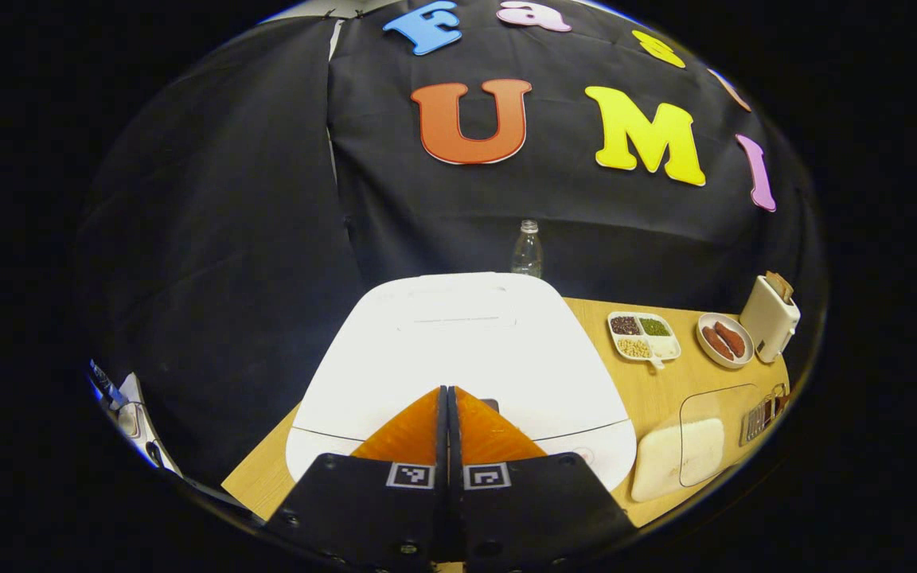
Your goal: Close the left gripper, press the button to open the rice cooker; take a wooden spoon from the chopstick holder with the right hand, scoop a spoonful of rice and pour it into the rice cooker, then put the wooden spoon back into the chopstick holder.
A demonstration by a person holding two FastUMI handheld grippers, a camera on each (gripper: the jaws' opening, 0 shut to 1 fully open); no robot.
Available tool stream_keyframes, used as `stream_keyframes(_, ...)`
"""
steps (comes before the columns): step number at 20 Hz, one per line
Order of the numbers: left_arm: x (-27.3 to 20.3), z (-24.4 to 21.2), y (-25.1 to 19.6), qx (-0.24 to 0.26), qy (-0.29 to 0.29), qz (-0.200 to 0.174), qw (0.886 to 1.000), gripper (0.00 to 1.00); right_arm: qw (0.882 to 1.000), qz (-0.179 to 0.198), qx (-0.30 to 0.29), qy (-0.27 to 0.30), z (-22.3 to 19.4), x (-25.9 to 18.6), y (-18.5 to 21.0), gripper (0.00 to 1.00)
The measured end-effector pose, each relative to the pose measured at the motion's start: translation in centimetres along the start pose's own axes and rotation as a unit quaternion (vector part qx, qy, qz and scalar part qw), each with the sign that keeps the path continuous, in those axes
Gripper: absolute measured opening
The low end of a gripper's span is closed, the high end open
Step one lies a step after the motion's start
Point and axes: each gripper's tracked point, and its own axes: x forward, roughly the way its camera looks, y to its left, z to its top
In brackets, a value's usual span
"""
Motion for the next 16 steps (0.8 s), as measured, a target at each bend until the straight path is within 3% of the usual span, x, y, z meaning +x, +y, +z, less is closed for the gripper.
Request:
stream_keyframes(3,-0.6,0.7,0.0,0.001,-0.010,0.009,1.000,0.00,1.000,-0.002,-0.004,0.011,-0.4,-0.5,-0.2,0.99)
stream_keyframes(7,-2.8,5.1,0.6,-0.005,-0.070,0.016,0.997,0.00,1.000,-0.011,-0.017,0.018,-0.5,-0.9,-0.8,0.99)
stream_keyframes(13,-8.6,8.3,0.7,0.001,-0.140,-0.006,0.990,0.01,1.000,-0.011,-0.009,0.022,-0.7,-1.2,-0.6,0.99)
stream_keyframes(14,-9.6,8.1,0.9,-0.004,-0.148,-0.004,0.989,0.13,1.000,-0.010,-0.007,0.022,-0.8,-1.1,-0.5,0.99)
stream_keyframes(16,-11.7,7.7,1.5,-0.006,-0.163,0.007,0.987,0.68,1.000,-0.006,-0.004,0.021,-0.9,-1.0,-0.1,0.99)
